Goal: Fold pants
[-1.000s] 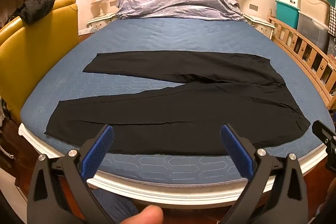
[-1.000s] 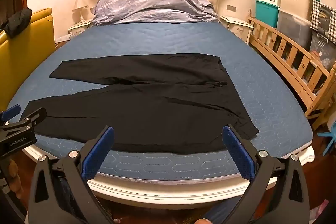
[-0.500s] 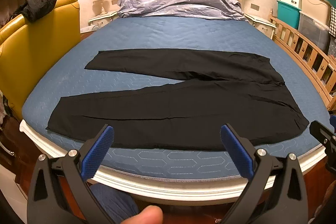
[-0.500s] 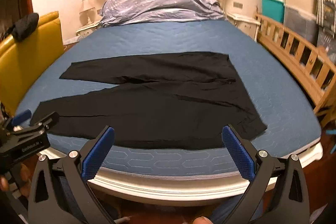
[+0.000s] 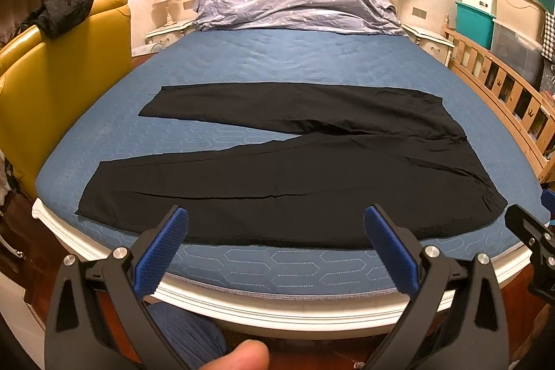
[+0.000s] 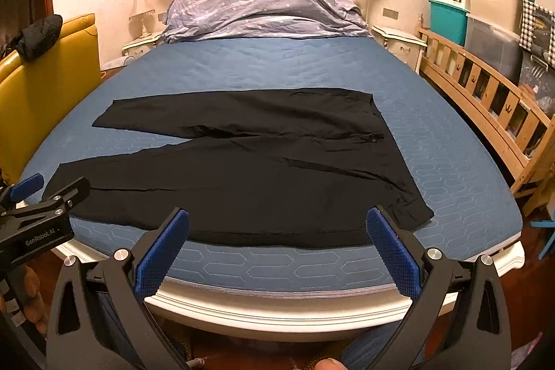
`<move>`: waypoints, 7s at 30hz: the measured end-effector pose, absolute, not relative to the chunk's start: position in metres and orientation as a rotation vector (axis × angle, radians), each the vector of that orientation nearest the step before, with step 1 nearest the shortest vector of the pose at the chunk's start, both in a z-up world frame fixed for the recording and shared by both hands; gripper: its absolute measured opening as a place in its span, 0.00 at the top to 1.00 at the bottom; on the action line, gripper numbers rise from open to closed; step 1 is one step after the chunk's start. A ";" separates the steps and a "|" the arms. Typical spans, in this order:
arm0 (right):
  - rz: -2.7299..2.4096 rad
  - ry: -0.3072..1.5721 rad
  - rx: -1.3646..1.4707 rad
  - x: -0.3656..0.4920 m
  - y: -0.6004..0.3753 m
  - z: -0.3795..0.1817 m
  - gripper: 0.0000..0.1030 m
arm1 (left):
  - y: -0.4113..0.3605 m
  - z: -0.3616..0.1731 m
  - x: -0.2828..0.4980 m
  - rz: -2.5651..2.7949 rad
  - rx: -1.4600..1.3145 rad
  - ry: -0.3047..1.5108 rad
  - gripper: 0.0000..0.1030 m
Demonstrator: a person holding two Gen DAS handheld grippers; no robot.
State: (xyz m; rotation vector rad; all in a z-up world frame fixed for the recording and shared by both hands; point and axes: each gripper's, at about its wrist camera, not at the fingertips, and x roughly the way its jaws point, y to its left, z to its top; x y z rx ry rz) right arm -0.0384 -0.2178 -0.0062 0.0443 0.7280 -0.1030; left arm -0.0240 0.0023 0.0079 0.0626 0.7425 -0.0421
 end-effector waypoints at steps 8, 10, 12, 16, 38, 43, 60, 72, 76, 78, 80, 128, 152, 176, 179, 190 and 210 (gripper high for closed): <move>-0.091 0.733 0.052 -0.040 -0.220 -0.006 0.04 | 0.003 0.008 -0.024 -0.046 0.063 0.744 0.01; -0.090 0.733 0.054 -0.040 -0.221 -0.005 0.04 | 0.001 0.008 -0.024 -0.047 0.062 0.745 0.01; -0.089 0.734 0.056 -0.040 -0.221 -0.005 0.04 | 0.001 0.008 -0.023 -0.047 0.062 0.746 0.01; -0.091 0.735 0.061 -0.042 -0.221 -0.005 0.04 | 0.002 0.008 -0.023 -0.045 0.061 0.747 0.01; -0.090 0.783 0.085 -0.032 -0.227 -0.022 0.04 | -0.001 0.002 -0.020 -0.038 0.074 0.754 0.01; -0.091 0.824 0.093 -0.014 -0.232 -0.037 0.04 | -0.004 -0.013 -0.006 -0.035 0.080 0.790 0.01; -0.017 0.988 0.130 0.257 -0.461 -0.078 0.04 | 0.017 -0.105 0.099 -0.179 -0.090 0.988 0.01; 0.106 1.193 -0.310 0.452 -0.468 -0.132 0.05 | 0.070 -0.131 0.130 -0.183 -0.219 1.012 0.10; 0.131 1.231 -0.319 0.470 -0.465 -0.143 0.05 | 0.081 -0.137 0.126 -0.166 -0.213 1.023 0.10; 0.163 1.254 -0.274 0.479 -0.465 -0.152 0.09 | 0.086 -0.139 0.124 -0.152 -0.229 1.030 0.10; 0.222 1.272 -0.156 0.479 -0.472 -0.156 0.48 | 0.092 -0.140 0.121 -0.137 -0.229 1.039 0.09; 0.098 0.963 0.196 0.016 -0.451 -0.137 0.99 | 0.349 -0.120 0.143 0.009 -0.929 0.887 0.73; -0.046 0.673 1.138 -0.015 -0.501 -0.157 0.39 | 0.450 -0.180 0.109 -0.220 -1.438 0.568 0.81; -0.168 0.756 0.735 0.011 -0.501 -0.104 0.96 | 0.477 -0.163 0.089 -0.049 -1.260 0.668 0.97; -0.191 0.835 0.806 0.015 -0.511 -0.137 0.96 | 0.469 -0.175 0.090 -0.007 -1.200 0.760 0.97; -0.171 0.832 0.790 -0.008 -0.493 -0.132 0.96 | 0.486 -0.198 0.081 0.030 -1.251 0.749 0.97; -0.331 0.891 0.665 -0.013 -0.488 -0.140 0.54 | 0.499 -0.206 0.070 0.040 -1.240 0.747 0.92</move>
